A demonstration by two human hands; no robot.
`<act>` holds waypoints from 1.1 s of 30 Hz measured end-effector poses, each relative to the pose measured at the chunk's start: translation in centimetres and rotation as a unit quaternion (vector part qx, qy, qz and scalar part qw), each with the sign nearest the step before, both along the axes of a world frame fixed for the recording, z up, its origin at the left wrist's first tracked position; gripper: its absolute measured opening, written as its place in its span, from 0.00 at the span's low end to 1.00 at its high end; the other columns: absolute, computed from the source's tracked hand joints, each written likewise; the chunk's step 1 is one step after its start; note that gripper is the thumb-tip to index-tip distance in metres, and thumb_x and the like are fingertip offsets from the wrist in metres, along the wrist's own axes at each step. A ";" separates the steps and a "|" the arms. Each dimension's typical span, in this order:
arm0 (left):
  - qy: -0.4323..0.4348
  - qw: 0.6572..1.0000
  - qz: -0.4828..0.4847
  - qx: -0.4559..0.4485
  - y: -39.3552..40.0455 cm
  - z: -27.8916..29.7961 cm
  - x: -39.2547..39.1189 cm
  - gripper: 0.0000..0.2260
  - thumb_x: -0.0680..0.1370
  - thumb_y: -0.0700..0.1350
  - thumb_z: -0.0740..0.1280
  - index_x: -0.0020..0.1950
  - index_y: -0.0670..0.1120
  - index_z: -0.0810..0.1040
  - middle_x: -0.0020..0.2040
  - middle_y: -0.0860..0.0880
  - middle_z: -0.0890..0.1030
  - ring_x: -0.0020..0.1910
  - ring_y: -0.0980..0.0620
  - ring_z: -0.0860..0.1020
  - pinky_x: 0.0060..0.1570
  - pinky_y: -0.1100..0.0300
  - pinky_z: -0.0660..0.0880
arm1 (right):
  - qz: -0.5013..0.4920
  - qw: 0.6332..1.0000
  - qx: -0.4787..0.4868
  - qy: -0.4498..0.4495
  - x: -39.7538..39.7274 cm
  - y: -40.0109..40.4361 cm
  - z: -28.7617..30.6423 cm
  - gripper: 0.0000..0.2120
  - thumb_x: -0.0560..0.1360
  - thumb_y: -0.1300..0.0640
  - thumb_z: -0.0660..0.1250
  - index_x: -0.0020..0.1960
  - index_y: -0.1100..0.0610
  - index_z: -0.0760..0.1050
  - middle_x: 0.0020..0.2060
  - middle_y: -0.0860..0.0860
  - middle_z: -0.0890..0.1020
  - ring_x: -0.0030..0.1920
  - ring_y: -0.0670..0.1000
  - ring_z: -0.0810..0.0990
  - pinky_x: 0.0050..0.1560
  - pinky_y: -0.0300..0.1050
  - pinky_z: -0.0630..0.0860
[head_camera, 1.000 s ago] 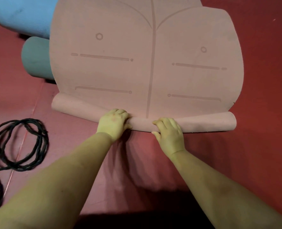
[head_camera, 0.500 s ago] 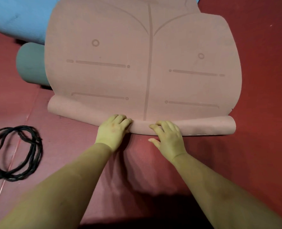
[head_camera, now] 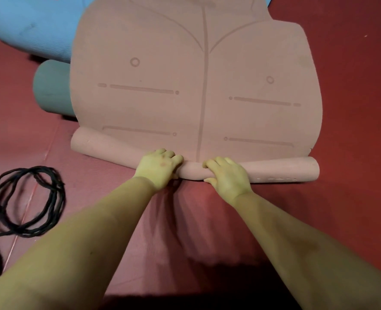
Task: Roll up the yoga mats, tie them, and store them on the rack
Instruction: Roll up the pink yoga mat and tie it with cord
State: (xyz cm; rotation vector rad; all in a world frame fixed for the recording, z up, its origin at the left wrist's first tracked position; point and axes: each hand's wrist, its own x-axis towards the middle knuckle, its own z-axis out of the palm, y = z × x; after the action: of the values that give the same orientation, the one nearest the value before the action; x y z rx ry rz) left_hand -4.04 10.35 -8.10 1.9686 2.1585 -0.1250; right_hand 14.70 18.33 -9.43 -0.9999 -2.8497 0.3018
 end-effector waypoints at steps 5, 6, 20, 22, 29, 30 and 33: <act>-0.012 1.000 0.005 -0.012 -2.1 1.9 0.9 0.18 0.76 0.54 0.64 0.65 0.51 0.71 0.59 0.49 0.76 0.59 0.48 0.72 0.52 0.57 0.67 | -0.025 0.999 -0.017 0.018 0.9 -2.3 1.6 0.20 0.55 0.55 0.82 0.44 0.54 0.79 0.36 0.51 0.79 0.37 0.56 0.79 0.32 0.47 0.76; -0.013 1.000 0.007 -0.016 -2.5 2.6 1.1 0.18 0.76 0.54 0.64 0.65 0.51 0.71 0.60 0.49 0.76 0.59 0.48 0.72 0.52 0.57 0.68 | -0.025 0.999 -0.019 0.021 1.3 -2.8 2.1 0.19 0.57 0.55 0.81 0.45 0.54 0.79 0.37 0.51 0.80 0.38 0.57 0.79 0.34 0.47 0.76; -0.061 0.993 0.010 -0.103 -11.7 9.5 4.5 0.18 0.74 0.52 0.68 0.63 0.51 0.73 0.60 0.49 0.76 0.62 0.48 0.71 0.54 0.58 0.69 | -0.008 0.991 -0.118 -0.064 4.7 -11.9 8.4 0.17 0.72 0.48 0.70 0.59 0.50 0.73 0.55 0.47 0.77 0.57 0.52 0.73 0.55 0.42 0.66; -0.054 0.993 0.014 -0.104 -12.9 9.6 5.3 0.18 0.75 0.52 0.68 0.63 0.51 0.72 0.61 0.49 0.76 0.62 0.48 0.71 0.55 0.58 0.69 | -0.013 0.990 -0.122 -0.064 5.1 -12.9 8.6 0.17 0.72 0.49 0.70 0.58 0.50 0.73 0.55 0.47 0.77 0.56 0.51 0.73 0.55 0.42 0.66; -0.080 0.990 0.042 -0.109 -16.5 5.3 7.1 0.17 0.75 0.53 0.66 0.62 0.51 0.73 0.60 0.49 0.77 0.61 0.48 0.72 0.54 0.57 0.68 | 0.015 0.984 -0.140 -0.105 6.6 -15.5 5.4 0.17 0.72 0.48 0.69 0.59 0.50 0.73 0.56 0.48 0.77 0.58 0.52 0.73 0.56 0.43 0.66; -0.090 0.988 0.044 -0.117 -17.0 4.3 7.3 0.17 0.75 0.53 0.66 0.62 0.51 0.73 0.61 0.49 0.76 0.61 0.47 0.72 0.55 0.57 0.68 | 0.021 0.982 -0.145 -0.117 6.8 -15.6 4.8 0.17 0.72 0.48 0.69 0.59 0.50 0.73 0.56 0.48 0.77 0.58 0.52 0.73 0.56 0.43 0.66; -0.118 0.983 0.048 -0.130 -17.3 2.0 7.7 0.20 0.74 0.53 0.68 0.65 0.52 0.72 0.64 0.51 0.75 0.63 0.49 0.71 0.58 0.59 0.67 | 0.031 0.978 -0.161 -0.130 7.1 -15.7 3.2 0.17 0.72 0.48 0.69 0.59 0.50 0.73 0.57 0.48 0.77 0.58 0.51 0.73 0.56 0.41 0.65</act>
State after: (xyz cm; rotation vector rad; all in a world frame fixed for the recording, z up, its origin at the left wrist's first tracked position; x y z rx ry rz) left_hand 3.69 -7.00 -6.15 1.6440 1.9703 -0.1415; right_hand 21.76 2.64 -6.24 -1.0748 -3.1409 0.7085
